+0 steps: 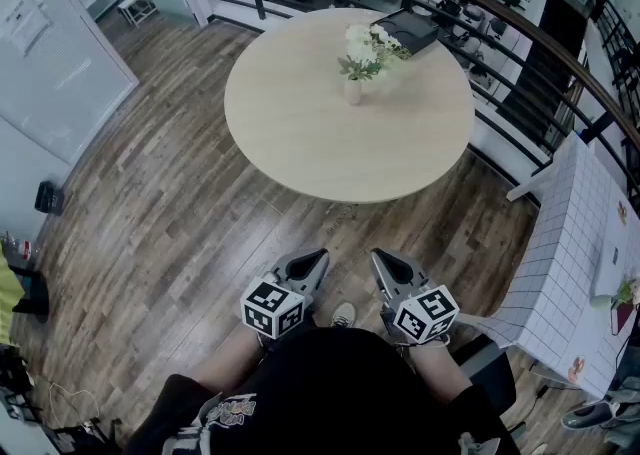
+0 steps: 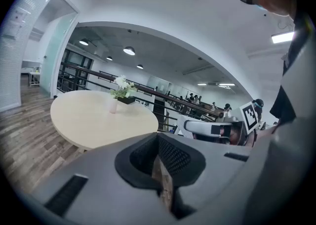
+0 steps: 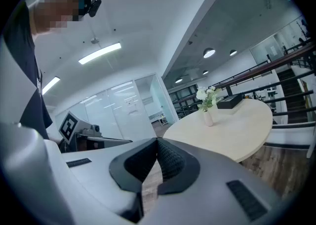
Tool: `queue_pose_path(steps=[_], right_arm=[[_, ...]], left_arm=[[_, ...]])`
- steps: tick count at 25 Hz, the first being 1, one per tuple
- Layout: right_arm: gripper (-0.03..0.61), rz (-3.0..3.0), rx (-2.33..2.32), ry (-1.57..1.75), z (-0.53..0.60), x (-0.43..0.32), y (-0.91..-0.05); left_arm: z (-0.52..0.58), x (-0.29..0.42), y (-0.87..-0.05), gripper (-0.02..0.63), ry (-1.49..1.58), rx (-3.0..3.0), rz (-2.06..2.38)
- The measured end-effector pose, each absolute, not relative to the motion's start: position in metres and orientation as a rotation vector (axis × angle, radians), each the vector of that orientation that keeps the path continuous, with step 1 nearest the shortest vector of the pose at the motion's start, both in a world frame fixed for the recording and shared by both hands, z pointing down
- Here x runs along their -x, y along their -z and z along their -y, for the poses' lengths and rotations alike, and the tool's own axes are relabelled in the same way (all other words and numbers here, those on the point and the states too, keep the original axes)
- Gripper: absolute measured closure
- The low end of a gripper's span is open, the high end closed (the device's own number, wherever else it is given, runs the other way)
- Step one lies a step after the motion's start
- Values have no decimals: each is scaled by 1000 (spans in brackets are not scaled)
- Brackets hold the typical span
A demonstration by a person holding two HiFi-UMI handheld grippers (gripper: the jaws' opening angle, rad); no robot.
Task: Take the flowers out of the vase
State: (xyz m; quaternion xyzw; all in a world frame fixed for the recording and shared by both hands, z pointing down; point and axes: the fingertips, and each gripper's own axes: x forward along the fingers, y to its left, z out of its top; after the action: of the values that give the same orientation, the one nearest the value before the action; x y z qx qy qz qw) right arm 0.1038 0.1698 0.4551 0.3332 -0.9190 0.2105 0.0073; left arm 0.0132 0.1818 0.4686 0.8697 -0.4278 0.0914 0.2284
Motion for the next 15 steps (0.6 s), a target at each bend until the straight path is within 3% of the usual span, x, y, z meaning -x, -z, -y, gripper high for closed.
queue_pose_path(steps=[15], right_arm=[[556, 2928, -1042, -680, -174, -97, -444]], left_arm=[[-187, -4, -460, 607, -245, -2398, 1200]])
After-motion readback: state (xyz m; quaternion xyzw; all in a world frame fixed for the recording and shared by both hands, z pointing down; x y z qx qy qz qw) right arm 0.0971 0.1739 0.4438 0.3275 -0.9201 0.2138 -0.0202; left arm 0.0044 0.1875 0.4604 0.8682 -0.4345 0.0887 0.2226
